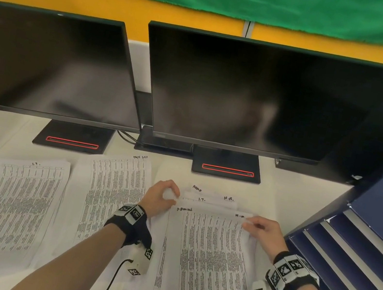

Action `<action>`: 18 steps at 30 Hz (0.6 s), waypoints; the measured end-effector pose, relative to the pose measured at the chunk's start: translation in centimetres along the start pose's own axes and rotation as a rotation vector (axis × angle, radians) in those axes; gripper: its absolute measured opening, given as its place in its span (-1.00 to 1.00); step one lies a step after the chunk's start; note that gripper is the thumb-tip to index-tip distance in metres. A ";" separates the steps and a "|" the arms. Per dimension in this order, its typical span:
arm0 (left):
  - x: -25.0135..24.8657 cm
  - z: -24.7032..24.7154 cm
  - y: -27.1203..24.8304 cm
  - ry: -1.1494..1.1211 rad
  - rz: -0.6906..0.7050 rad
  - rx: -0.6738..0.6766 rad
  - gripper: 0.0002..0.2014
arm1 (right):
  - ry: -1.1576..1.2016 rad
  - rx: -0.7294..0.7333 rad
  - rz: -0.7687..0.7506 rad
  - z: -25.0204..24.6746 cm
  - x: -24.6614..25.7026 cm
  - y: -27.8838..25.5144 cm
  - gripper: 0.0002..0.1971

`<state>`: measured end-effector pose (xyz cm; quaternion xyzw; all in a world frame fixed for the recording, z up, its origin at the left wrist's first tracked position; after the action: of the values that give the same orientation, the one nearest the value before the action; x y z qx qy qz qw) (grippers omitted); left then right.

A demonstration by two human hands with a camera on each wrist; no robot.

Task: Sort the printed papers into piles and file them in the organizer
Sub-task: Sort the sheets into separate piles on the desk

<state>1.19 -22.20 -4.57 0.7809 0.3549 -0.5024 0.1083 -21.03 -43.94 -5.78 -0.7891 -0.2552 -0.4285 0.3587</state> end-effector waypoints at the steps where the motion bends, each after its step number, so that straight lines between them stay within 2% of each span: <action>1: 0.2 0.2 0.1 0.012 -0.009 0.023 -0.75 | -0.006 0.004 0.006 0.0 -0.1 0.0 -0.93; 5: 0.5 0.9 0.1 0.051 -0.019 0.097 -0.77 | 0.011 0.014 0.005 0.0 -0.1 -0.3 -0.92; 12: -0.3 1.1 0.1 0.129 -0.030 0.088 -0.95 | 0.039 -0.015 0.018 -0.2 -0.4 0.0 -0.89; 13: -0.3 1.2 0.1 0.116 -0.045 0.085 -0.93 | 0.053 -0.017 0.021 -0.2 -0.4 0.0 -0.90; 15: -0.4 1.3 -0.1 0.056 -0.053 0.077 -0.76 | 0.081 -0.029 0.018 -0.2 -0.1 -0.2 -0.91; 18: -1.1 1.3 -0.6 0.023 0.013 0.093 -0.70 | 0.137 -0.070 0.033 -0.3 0.0 -0.4 -0.92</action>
<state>-0.39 -22.97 -4.12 0.7930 0.3274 -0.5088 0.0709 -21.46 -43.97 -5.50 -0.7740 -0.2018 -0.4844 0.3545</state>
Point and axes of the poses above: each hand's wrist, its own y-axis towards the middle knuckle, its own z-axis out of the palm, x = y × z, the point moved 8 cm from there along y, towards the middle knuckle, and after that the axes turned 5 degrees about -y, right-handed, at the moved point
